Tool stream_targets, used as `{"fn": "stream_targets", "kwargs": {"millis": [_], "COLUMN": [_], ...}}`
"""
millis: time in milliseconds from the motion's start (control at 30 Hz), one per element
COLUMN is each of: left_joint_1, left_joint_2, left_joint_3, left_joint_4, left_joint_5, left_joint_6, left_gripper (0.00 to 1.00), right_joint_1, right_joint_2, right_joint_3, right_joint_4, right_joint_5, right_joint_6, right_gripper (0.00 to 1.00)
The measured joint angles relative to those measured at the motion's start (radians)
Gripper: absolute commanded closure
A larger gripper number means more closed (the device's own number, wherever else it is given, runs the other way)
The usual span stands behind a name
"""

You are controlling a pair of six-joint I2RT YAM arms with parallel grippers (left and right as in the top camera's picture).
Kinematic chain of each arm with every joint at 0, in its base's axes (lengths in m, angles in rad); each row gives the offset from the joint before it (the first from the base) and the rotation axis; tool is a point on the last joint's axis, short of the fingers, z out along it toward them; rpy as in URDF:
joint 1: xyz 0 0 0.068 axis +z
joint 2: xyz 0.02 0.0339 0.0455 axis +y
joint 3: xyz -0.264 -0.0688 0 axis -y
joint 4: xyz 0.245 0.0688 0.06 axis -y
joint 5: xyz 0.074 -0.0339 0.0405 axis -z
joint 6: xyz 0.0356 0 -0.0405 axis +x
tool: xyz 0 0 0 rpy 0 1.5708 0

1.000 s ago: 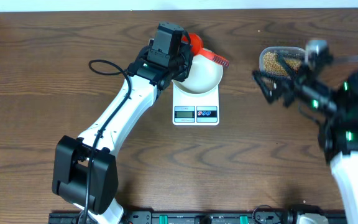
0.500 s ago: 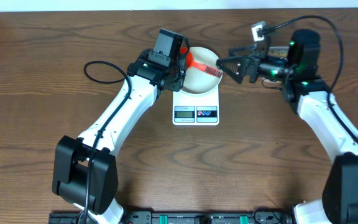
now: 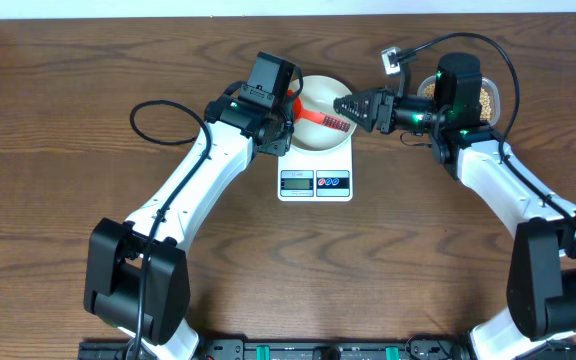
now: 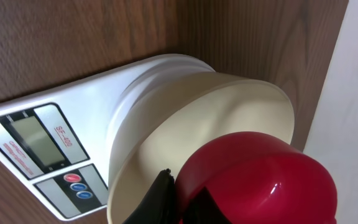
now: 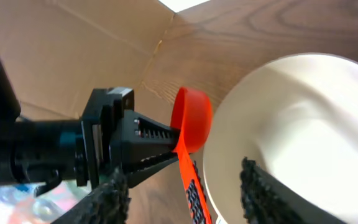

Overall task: Scoop item into bowl and weigh 50g on scale
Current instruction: 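Move the right gripper to the scoop handle beside the left gripper, then grasp the scoop handle with the right gripper and release the left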

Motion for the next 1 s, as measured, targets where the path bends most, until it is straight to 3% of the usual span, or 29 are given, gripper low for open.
{"fn": "stream_targets", "kwargs": {"millis": [467,1000], "left_joint_1": [0.003,0.000], "left_joint_2": [0.000,0.000], "left_joint_3": [0.000,0.000], "left_joint_4": [0.005,0.009], "left_joint_5": [0.048,0.114], "left_joint_6": [-0.043,-0.057], "left_gripper": [0.93,0.93], "right_joint_1": [0.072,0.103], "right_joint_2": [0.000,0.001], "right_joint_3": [0.001,0.001], "right_joint_4": [-0.065,-0.081], "right_joint_5": [0.074,0.104], "right_joint_6": [0.106,0.126], "right_gripper": [0.66,0.72]}}
